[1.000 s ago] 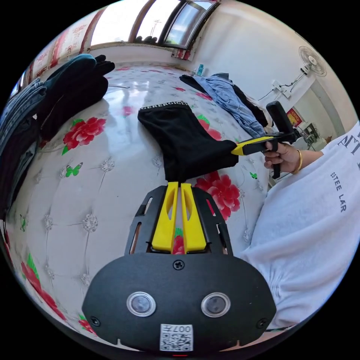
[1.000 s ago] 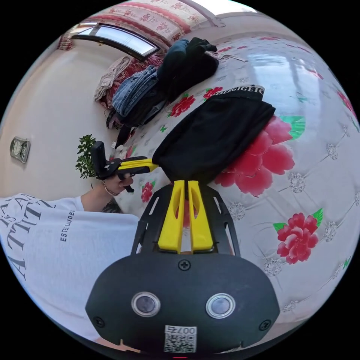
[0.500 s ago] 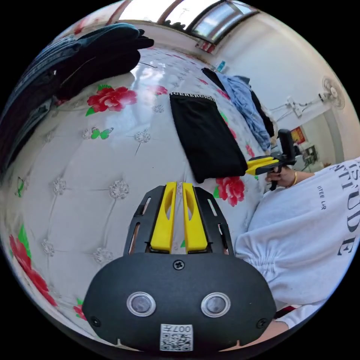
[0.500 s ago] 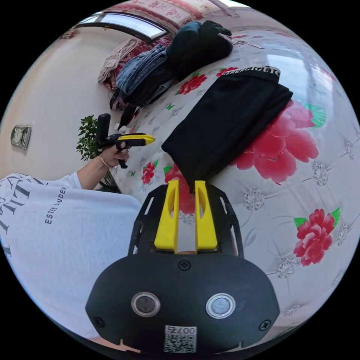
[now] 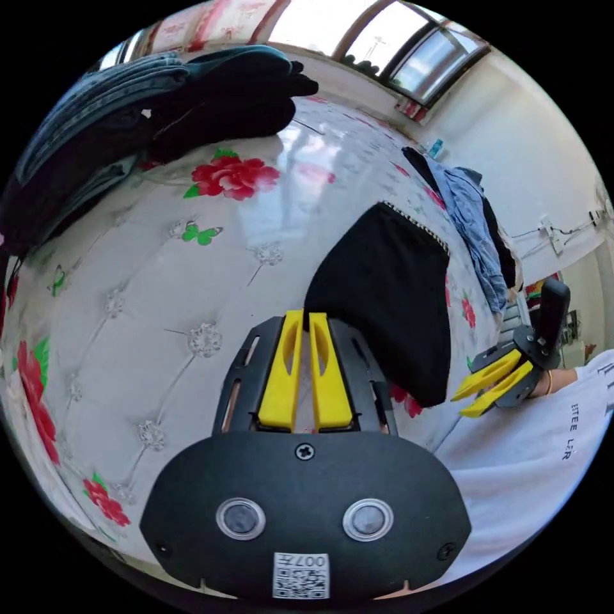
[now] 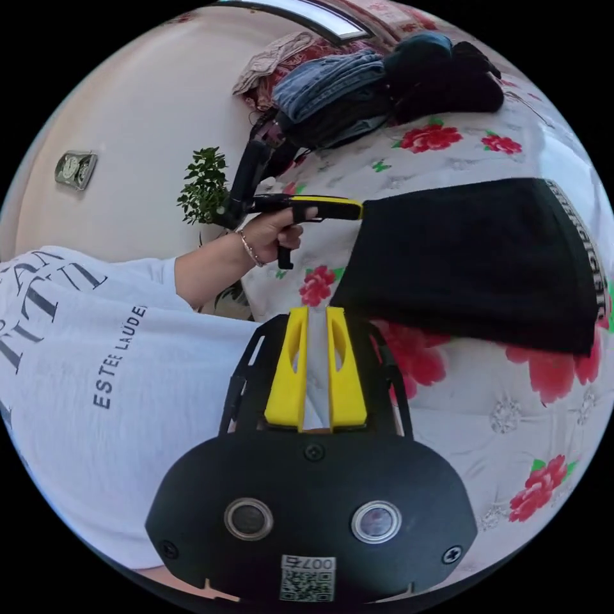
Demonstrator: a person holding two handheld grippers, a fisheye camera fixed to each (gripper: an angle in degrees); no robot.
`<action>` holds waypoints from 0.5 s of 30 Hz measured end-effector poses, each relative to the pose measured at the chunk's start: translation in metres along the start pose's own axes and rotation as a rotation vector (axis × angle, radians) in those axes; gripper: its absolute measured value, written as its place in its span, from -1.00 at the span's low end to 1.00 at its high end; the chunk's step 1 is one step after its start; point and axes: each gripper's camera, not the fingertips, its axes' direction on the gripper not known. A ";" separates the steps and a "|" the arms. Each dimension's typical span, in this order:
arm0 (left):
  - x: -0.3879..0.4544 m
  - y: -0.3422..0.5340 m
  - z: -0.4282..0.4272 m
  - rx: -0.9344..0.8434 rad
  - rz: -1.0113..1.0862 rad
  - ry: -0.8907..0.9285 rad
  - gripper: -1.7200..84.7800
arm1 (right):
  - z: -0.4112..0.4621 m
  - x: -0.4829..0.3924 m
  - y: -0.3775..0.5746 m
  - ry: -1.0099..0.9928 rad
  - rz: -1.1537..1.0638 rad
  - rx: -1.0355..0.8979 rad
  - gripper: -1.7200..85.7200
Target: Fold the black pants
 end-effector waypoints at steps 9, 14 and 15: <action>-0.070 0.029 -0.022 -0.054 -0.126 0.355 -0.77 | -0.161 0.120 0.044 0.301 0.414 0.423 -0.76; -0.039 -0.010 0.031 -0.168 -0.087 0.507 -0.67 | -0.140 0.188 0.034 0.101 0.529 0.325 -0.74; -0.034 -0.022 0.039 -0.183 -0.079 0.521 -0.69 | -0.138 0.188 0.032 0.090 0.508 0.340 -0.75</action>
